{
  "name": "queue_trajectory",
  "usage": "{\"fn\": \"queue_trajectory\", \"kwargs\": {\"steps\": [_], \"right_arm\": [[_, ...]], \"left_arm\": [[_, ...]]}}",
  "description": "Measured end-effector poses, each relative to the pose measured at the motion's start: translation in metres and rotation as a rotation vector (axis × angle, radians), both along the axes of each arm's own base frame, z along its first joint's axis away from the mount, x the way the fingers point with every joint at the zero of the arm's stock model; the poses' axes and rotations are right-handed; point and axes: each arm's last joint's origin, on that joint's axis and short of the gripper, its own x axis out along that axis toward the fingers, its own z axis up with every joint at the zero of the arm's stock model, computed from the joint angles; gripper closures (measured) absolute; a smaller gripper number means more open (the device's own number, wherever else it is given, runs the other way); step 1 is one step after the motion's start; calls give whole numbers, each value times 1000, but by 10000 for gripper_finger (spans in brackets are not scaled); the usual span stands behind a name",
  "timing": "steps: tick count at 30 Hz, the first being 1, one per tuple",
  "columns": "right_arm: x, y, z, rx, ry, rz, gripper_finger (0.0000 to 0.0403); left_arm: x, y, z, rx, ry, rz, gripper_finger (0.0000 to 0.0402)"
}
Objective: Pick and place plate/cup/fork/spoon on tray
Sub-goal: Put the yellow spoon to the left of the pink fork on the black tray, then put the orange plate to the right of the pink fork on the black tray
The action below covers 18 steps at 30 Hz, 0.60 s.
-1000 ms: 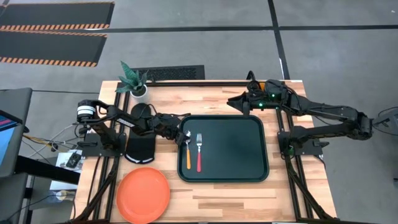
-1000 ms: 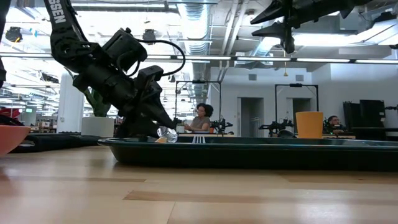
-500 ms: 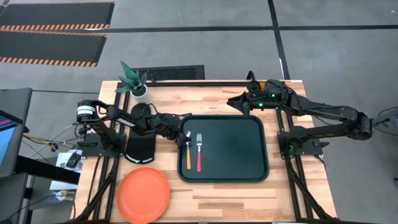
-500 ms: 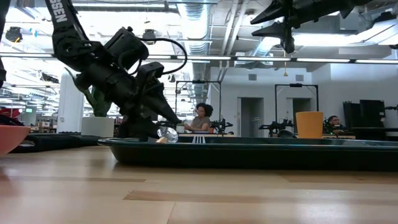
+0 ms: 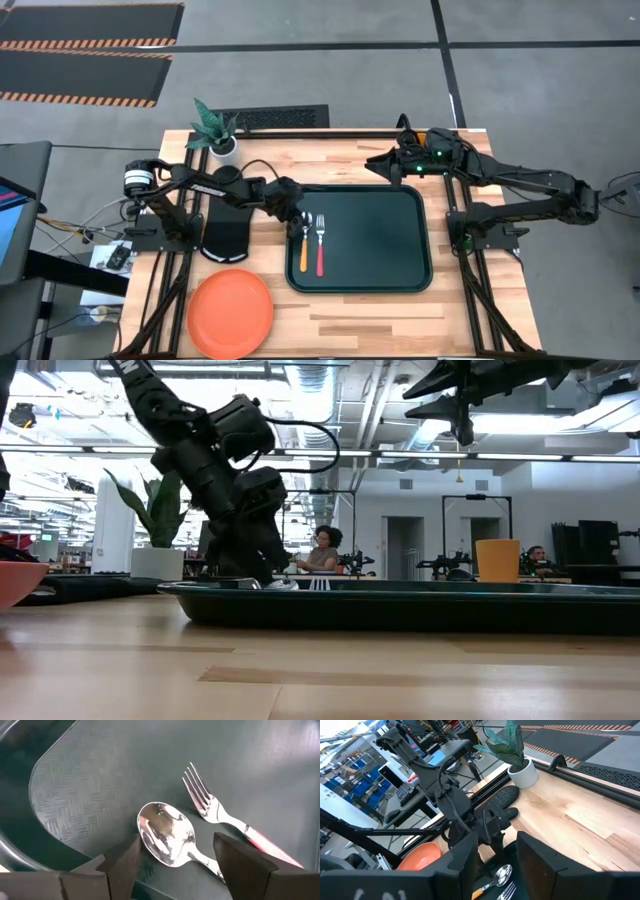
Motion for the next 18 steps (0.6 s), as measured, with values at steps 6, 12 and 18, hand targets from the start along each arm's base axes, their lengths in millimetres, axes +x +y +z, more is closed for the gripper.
{"fn": "queue_trajectory", "kwargs": {"steps": [6,12,18], "right_arm": [[0,0,0,-12,2,3,243],[0,0,0,-15,4,4,245],[0,1,-1,-15,14,32,243]], "left_arm": [[3,0,13,11,82,-36,162],[-16,-5,46,-42,122,-34,162],[-75,-44,71,-9,166,-135,162]]}}
